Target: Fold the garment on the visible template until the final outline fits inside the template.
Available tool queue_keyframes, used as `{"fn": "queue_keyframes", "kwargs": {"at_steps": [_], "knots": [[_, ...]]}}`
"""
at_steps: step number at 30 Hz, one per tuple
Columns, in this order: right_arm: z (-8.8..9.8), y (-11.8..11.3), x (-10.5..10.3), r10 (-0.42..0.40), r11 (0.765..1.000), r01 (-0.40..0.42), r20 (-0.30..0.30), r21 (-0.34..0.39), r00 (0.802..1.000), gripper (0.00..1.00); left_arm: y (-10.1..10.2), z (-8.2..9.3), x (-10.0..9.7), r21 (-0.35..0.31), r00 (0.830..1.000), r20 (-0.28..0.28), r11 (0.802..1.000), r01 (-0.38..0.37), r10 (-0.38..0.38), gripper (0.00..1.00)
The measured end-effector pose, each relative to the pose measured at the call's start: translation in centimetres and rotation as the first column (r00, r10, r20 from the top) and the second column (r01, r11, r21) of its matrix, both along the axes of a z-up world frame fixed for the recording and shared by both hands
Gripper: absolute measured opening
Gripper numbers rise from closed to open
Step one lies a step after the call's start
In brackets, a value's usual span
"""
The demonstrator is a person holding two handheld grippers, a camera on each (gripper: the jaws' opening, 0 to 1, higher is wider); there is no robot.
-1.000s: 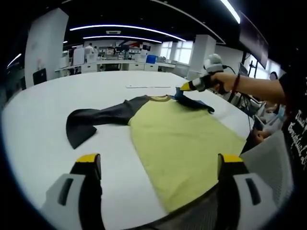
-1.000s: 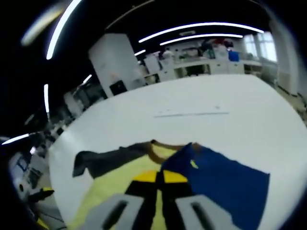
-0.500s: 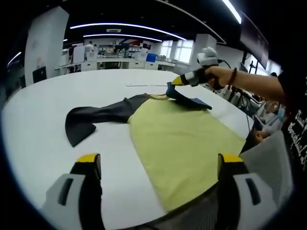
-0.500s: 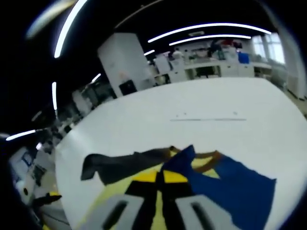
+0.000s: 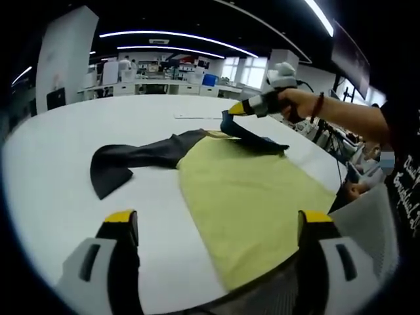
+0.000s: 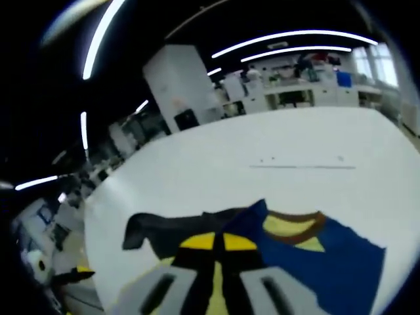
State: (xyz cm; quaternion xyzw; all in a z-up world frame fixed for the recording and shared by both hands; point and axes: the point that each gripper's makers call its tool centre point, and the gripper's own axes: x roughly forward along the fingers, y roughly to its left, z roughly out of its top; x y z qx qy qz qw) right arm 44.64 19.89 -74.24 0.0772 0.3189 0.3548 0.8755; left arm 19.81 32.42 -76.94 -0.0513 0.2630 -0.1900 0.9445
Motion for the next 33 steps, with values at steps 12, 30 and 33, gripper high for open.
{"fn": "queue_keyframes", "kwargs": {"at_steps": [12,30,33], "knots": [[0.0,2.5,-1.5,0.077,0.997,-0.077,-0.004,0.021,0.997,0.00,0.3,0.1,0.0,-0.002,1.000,0.003,1.000,-0.014,0.014,0.99],[-2.1,6.2,-5.9,0.246,0.969,-0.245,0.012,-0.029,0.969,0.00,0.5,0.0,0.0,0.002,1.000,0.002,1.000,-0.023,0.023,0.99],[-2.9,6.5,-6.2,0.267,0.963,-0.266,0.012,-0.051,0.964,0.00,0.5,0.0,0.0,0.006,1.000,0.001,1.000,-0.022,0.022,0.99]]}}
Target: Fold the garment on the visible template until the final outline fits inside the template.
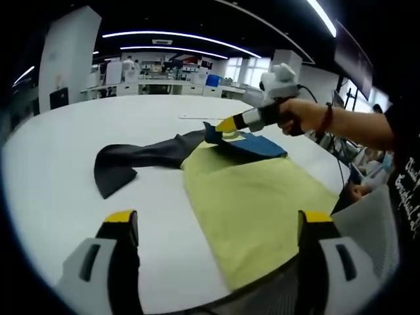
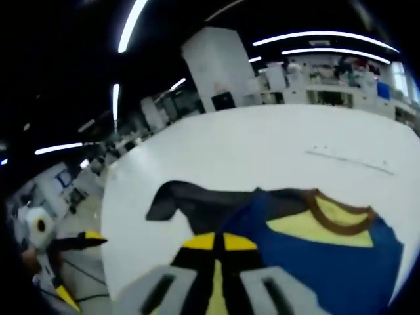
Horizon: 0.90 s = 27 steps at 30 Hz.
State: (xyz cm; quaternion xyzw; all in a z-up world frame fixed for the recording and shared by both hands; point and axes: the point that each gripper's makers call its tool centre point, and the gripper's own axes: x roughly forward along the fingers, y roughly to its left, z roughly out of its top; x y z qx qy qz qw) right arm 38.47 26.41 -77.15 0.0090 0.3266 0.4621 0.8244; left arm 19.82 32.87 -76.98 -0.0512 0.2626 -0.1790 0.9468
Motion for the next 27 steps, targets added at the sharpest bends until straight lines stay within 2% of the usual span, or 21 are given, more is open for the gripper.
{"fn": "queue_keyframes", "kwargs": {"at_steps": [3,6,13,17,20,27], "knots": [[-0.4,0.2,-0.7,0.024,0.999,-0.024,0.014,-0.025,1.000,0.00,0.0,0.1,0.0,-0.001,1.000,0.003,1.000,-0.002,0.002,0.99],[-1.2,0.1,-0.5,0.029,0.998,-0.027,0.030,-0.053,0.999,0.00,0.1,0.1,0.0,-0.001,1.000,0.004,1.000,-0.005,0.005,0.99],[-2.6,0.6,-1.0,0.018,0.998,-0.016,0.027,-0.066,0.999,0.00,0.2,0.1,0.1,0.000,1.000,0.007,1.000,-0.008,0.008,0.99],[-3.4,1.0,-1.0,-0.028,0.999,0.027,-0.042,-0.025,0.999,0.00,0.2,0.2,0.1,0.001,1.000,0.007,1.000,-0.008,0.008,0.99],[-3.0,1.2,-1.5,-0.015,1.000,0.015,-0.043,-0.009,0.999,0.01,0.2,0.2,0.1,0.003,1.000,0.009,1.000,-0.008,0.008,0.99],[-2.5,0.1,-0.9,0.000,0.999,0.002,0.029,-0.051,1.000,0.37,0.3,0.1,0.0,0.007,1.000,0.005,1.000,-0.006,0.006,0.99]]}}
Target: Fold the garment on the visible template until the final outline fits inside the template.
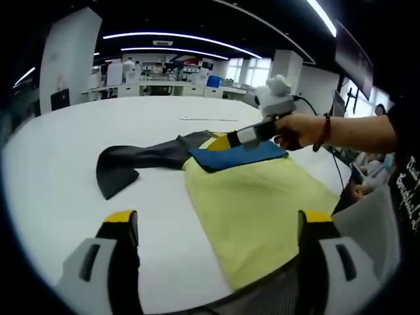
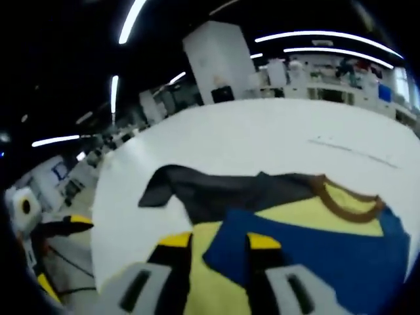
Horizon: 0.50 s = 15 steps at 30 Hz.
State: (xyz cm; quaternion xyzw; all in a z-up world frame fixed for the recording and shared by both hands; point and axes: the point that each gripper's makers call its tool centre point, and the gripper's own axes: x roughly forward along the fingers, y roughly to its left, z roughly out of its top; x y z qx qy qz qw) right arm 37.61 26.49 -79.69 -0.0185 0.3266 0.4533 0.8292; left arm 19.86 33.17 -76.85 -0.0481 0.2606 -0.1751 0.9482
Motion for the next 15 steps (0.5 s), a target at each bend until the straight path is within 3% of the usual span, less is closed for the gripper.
{"fn": "queue_keyframes", "kwargs": {"at_steps": [5,11,15], "knots": [[1.0,-1.4,-0.5,0.039,0.999,-0.037,0.055,-0.033,0.998,0.70,0.7,0.0,0.1,0.013,1.000,-0.011,1.000,-0.001,0.001,0.99],[1.5,-2.8,0.3,0.062,0.998,-0.060,0.071,-0.034,0.996,0.91,2.9,0.5,1.0,0.042,1.000,-0.004,0.999,-0.027,0.028,0.99],[2.6,-3.9,0.3,0.064,0.998,-0.062,0.088,-0.024,0.994,0.99,4.3,1.0,2.0,0.043,0.998,0.012,0.997,-0.061,0.061,0.99]]}}
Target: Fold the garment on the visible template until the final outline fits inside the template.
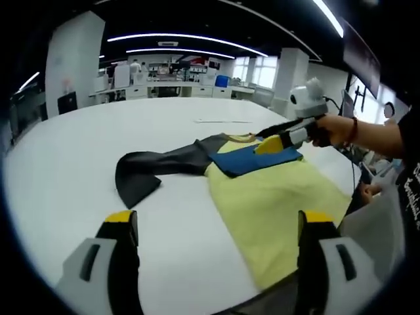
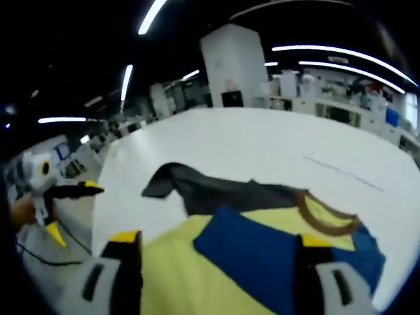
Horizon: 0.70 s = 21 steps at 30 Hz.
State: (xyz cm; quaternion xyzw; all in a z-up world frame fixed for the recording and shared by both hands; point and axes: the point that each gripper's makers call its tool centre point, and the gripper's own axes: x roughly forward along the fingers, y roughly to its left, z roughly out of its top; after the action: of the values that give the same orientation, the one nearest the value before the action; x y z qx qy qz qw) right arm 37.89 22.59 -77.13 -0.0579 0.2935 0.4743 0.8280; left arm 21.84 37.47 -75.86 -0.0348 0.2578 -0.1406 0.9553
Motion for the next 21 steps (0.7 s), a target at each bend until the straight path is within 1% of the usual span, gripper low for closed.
{"fn": "queue_keyframes", "kwargs": {"at_steps": [3,5,6,7,11,14,17,18,21], "knots": [[0.6,-1.1,-0.4,-0.010,1.000,0.010,-0.006,0.017,1.000,0.99,1.2,0.2,0.9,-0.013,0.999,0.004,0.999,-0.039,0.039,0.99],[0.8,-1.5,-0.5,-0.011,1.000,0.011,-0.005,0.018,1.000,0.99,2.1,0.2,1.6,-0.011,0.998,0.015,0.998,-0.065,0.065,0.97],[0.9,-2.2,-0.6,-0.016,1.000,0.016,-0.005,0.018,1.000,0.99,2.1,0.2,1.8,-0.010,0.998,0.015,0.998,-0.067,0.067,0.95],[1.0,-2.3,-0.7,-0.017,1.000,0.017,-0.004,0.018,1.000,0.99,2.2,0.2,2.1,-0.011,0.998,0.016,0.998,-0.068,0.068,0.93],[1.6,-4.1,-1.1,-0.030,0.999,0.029,0.011,0.024,0.999,0.99,2.7,0.2,3.2,-0.013,0.997,0.017,0.997,-0.076,0.077,0.86],[1.8,-5.7,-0.9,-0.047,0.999,0.047,0.024,0.022,0.999,0.99,3.6,0.1,4.2,-0.021,0.993,0.020,0.993,-0.120,0.120,0.78],[2.1,-7.4,-1.0,-0.072,0.997,0.071,0.036,0.017,0.997,0.99,4.0,-0.1,5.1,-0.004,0.991,0.025,0.991,-0.132,0.132,0.70],[2.2,-7.9,-1.1,-0.076,0.997,0.076,0.038,0.018,0.996,0.99,4.1,-0.3,5.5,0.007,0.991,0.025,0.991,-0.134,0.134,0.65],[2.6,-9.5,-1.3,-0.093,0.995,0.092,0.042,0.023,0.995,0.99,4.3,-0.8,6.4,0.005,0.990,0.021,0.990,-0.139,0.139,0.54]]}}
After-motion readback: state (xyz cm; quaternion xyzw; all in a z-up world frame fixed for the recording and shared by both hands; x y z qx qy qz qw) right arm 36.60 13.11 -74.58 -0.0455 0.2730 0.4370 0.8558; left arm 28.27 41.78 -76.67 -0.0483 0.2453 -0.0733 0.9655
